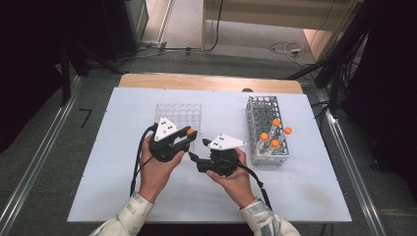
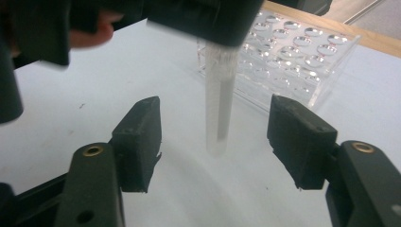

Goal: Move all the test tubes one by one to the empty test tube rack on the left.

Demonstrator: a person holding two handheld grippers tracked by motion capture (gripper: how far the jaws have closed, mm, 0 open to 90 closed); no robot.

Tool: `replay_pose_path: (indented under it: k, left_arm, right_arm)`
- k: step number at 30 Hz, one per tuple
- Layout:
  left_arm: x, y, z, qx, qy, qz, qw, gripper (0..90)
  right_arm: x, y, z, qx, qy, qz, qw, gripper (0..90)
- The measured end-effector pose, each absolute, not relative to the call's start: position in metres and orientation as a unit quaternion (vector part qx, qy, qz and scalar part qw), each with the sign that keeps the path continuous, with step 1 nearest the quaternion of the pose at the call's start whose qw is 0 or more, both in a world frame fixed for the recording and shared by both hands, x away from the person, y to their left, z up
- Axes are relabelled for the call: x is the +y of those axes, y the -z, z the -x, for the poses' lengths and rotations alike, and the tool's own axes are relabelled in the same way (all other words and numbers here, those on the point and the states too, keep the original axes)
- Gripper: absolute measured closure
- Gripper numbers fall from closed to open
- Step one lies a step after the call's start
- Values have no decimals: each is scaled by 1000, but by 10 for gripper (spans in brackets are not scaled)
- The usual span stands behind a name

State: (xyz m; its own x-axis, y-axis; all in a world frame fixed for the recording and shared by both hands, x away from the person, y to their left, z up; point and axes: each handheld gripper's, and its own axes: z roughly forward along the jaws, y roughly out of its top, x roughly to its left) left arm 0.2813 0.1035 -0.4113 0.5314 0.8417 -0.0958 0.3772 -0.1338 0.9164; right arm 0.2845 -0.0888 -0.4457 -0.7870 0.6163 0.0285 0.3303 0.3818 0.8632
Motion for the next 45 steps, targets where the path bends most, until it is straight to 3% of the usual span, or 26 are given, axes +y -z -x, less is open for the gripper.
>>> replay_pose_path:
  k: [32, 45]
  left_arm:
    - [109, 370, -360, 463, -266, -687, 493, 701]
    - [105, 377, -374, 472, -271, -687, 482, 701]
  right_arm:
    - [-155, 444, -263, 818, -462, -302, 158, 309]
    - [-163, 441, -264, 813, -467, -309, 160, 309]
